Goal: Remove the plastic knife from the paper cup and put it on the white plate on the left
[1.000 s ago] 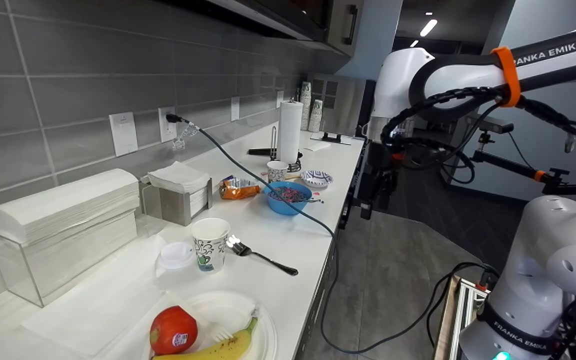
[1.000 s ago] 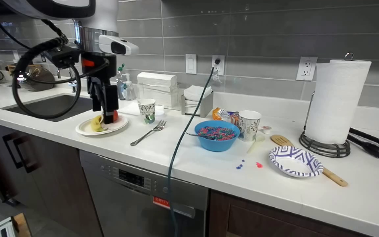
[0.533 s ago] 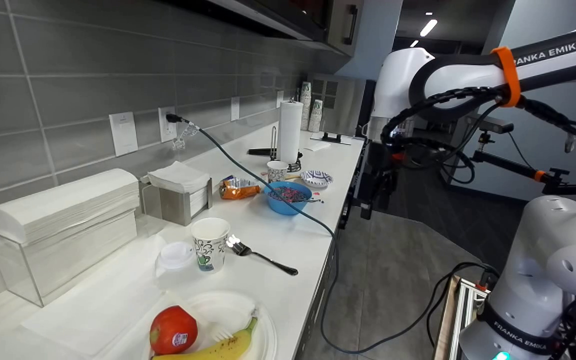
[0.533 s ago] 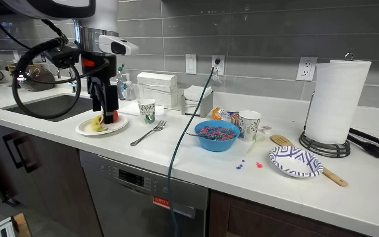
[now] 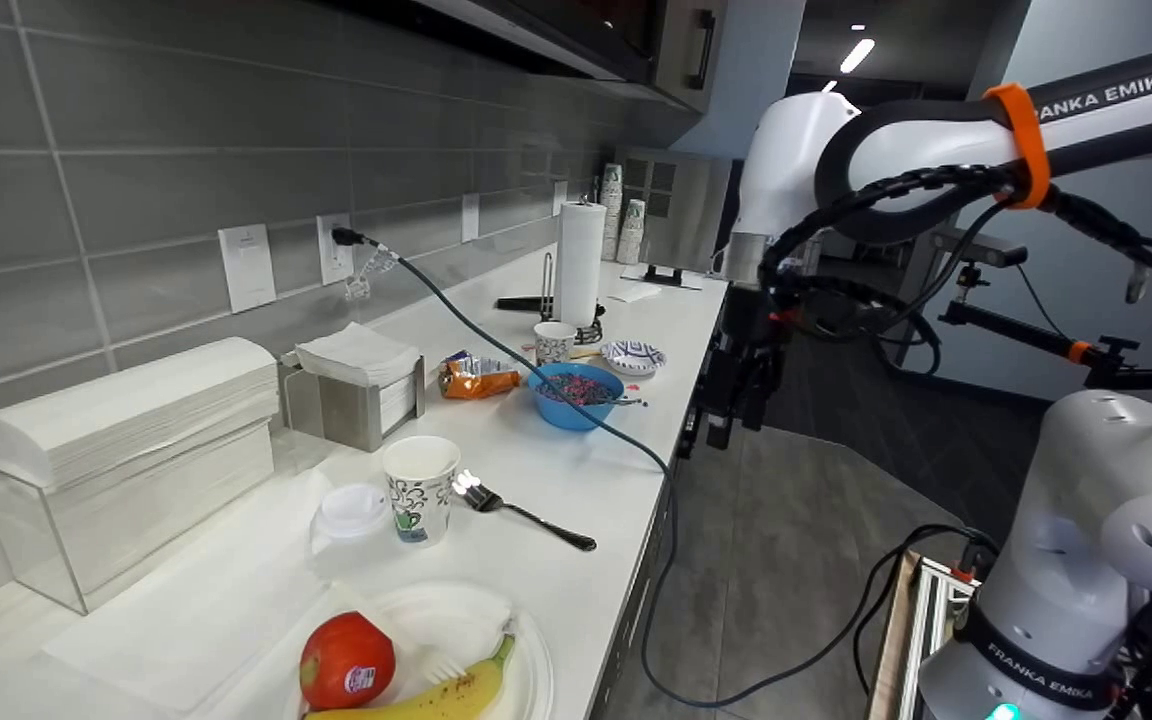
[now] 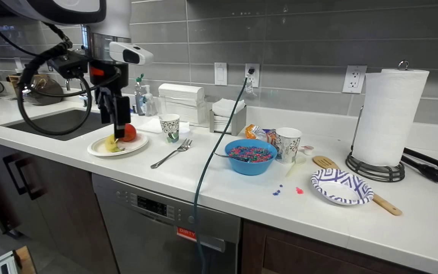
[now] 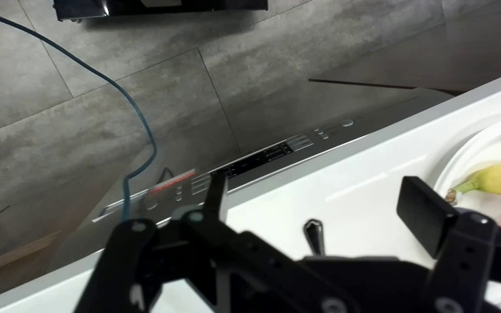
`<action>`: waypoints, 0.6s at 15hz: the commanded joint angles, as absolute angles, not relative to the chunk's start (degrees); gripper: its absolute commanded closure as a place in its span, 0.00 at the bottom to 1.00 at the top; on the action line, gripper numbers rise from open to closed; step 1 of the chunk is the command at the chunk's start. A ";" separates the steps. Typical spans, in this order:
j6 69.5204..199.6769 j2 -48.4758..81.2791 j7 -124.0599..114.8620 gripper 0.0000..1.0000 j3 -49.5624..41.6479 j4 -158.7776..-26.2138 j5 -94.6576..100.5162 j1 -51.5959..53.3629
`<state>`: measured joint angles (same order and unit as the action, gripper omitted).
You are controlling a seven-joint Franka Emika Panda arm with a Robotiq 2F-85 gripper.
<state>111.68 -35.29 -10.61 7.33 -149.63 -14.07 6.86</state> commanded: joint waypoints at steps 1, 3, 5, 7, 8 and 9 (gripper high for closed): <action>119.59 -31.36 -12.39 0.00 11.67 -147.84 -19.05 10.76; 127.49 -28.99 -13.92 0.00 14.51 -146.40 -19.60 12.04; 136.07 -26.22 -16.00 0.00 17.06 -144.60 -17.84 12.39; 143.10 -23.16 -17.61 0.00 18.87 -142.74 -15.65 12.08; 146.45 -21.30 -18.15 0.00 19.75 -141.61 -14.04 11.52; 148.49 -19.55 -18.74 0.00 20.36 -140.47 -12.28 11.00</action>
<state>142.73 -25.63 -16.14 18.56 -144.47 -16.53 12.28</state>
